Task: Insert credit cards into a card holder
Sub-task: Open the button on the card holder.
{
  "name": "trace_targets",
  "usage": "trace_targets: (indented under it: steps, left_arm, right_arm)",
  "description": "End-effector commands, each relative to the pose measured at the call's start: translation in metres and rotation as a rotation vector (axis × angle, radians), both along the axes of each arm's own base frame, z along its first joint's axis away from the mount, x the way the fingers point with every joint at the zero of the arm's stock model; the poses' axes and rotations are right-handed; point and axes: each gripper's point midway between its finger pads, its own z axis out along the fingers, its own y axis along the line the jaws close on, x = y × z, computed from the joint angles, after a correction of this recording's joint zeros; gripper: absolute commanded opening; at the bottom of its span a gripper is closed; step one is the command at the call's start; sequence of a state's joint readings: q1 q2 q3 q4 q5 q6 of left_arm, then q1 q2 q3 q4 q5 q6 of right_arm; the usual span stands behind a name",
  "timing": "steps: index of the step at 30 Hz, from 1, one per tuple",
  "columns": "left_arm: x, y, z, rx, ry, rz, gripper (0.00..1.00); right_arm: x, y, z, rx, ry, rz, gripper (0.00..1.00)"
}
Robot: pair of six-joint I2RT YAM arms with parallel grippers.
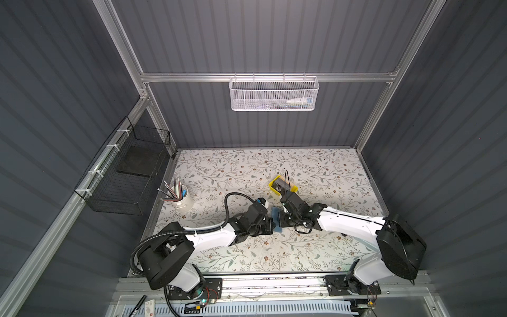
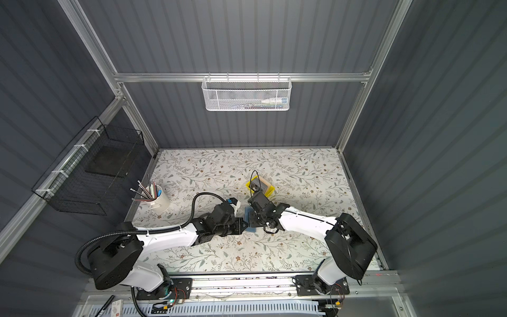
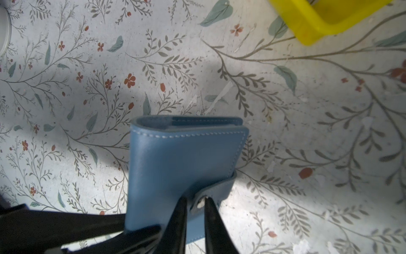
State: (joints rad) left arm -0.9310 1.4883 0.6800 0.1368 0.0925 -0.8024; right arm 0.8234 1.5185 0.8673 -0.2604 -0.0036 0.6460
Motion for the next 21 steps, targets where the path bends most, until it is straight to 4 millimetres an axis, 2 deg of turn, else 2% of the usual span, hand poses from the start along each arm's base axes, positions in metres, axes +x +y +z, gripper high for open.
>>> trace_targets:
  steps: [1, 12, 21]
  left_arm:
    - [0.0039, -0.0066, 0.0125, -0.009, -0.039, -0.016, 0.09]
    - [0.0028, -0.0071, 0.0145, -0.013, -0.049, -0.019, 0.09]
    - [0.0021, -0.0070, 0.0149, -0.023, -0.062, -0.015, 0.09]
  right_arm:
    - [-0.0049, -0.0106, -0.0067, -0.043, 0.012, -0.007, 0.17]
    - [-0.0009, -0.0150, -0.0064, -0.062, -0.002, -0.039, 0.12]
    - [0.0001, -0.0181, -0.0057, -0.070, -0.010, -0.051, 0.04]
